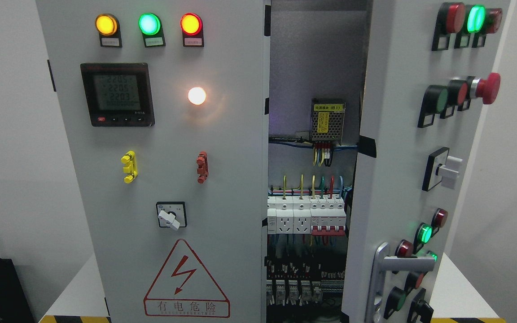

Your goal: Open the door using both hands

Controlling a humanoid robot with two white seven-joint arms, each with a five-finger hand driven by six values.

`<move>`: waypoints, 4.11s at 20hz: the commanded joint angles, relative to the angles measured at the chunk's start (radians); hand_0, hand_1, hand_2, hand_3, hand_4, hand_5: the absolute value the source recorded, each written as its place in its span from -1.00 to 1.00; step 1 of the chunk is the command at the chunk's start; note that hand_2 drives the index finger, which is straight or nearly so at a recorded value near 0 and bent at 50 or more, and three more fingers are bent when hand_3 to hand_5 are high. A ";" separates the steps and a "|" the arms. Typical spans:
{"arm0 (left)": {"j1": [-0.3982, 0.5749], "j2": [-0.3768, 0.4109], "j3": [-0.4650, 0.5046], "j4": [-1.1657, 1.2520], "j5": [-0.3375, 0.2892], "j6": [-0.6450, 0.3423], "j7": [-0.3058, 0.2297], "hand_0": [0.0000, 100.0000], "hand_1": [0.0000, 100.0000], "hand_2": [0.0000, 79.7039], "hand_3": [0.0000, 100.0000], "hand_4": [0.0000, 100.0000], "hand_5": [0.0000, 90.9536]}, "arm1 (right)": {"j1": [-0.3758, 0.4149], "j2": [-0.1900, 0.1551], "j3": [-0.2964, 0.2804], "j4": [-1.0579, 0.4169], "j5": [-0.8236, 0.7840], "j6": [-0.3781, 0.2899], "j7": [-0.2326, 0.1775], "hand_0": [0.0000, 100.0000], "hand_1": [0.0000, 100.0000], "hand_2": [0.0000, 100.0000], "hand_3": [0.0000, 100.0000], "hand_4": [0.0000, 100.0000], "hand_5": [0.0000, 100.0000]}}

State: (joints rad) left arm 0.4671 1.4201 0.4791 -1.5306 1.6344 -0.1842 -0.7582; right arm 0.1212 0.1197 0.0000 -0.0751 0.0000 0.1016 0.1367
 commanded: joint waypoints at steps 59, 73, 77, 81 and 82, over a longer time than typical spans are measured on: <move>-2.153 -0.937 -1.992 -0.020 0.205 0.149 0.310 -0.76 -0.22 -1.00 -1.00 -1.00 -1.00 | 0.000 0.000 -0.022 0.000 0.031 0.000 0.000 -0.76 -0.22 -1.00 -1.00 -1.00 -1.00; -2.153 -1.044 -1.941 -0.023 0.223 0.150 0.405 -0.76 -0.22 -1.00 -1.00 -1.00 -1.00 | 0.000 0.000 -0.022 0.000 0.031 0.000 0.000 -0.76 -0.22 -1.00 -1.00 -1.00 -1.00; -2.153 -1.109 -1.941 -0.022 0.219 0.149 0.418 -0.76 -0.22 -1.00 -1.00 -1.00 -1.00 | 0.000 0.000 -0.022 0.000 0.031 0.000 0.000 -0.76 -0.22 -1.00 -1.00 -1.00 -1.00; -2.148 -1.181 -1.941 -0.014 0.214 0.146 0.434 -0.76 -0.22 -1.00 -1.00 -1.00 -1.00 | 0.000 0.000 -0.022 0.000 0.031 0.000 0.000 -0.76 -0.22 -1.00 -1.00 -1.00 -1.00; -2.147 -1.201 -1.941 -0.008 0.211 0.144 0.436 -0.76 -0.22 -1.00 -1.00 -1.00 -1.00 | 0.000 0.000 -0.022 0.000 0.031 0.000 0.000 -0.76 -0.22 -1.00 -1.00 -1.00 -1.00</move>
State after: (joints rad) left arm -1.6837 0.3741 -1.4723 -1.5517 1.8520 -0.0314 -0.3304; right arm 0.1212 0.1197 0.0000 -0.0752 0.0000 0.1016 0.1369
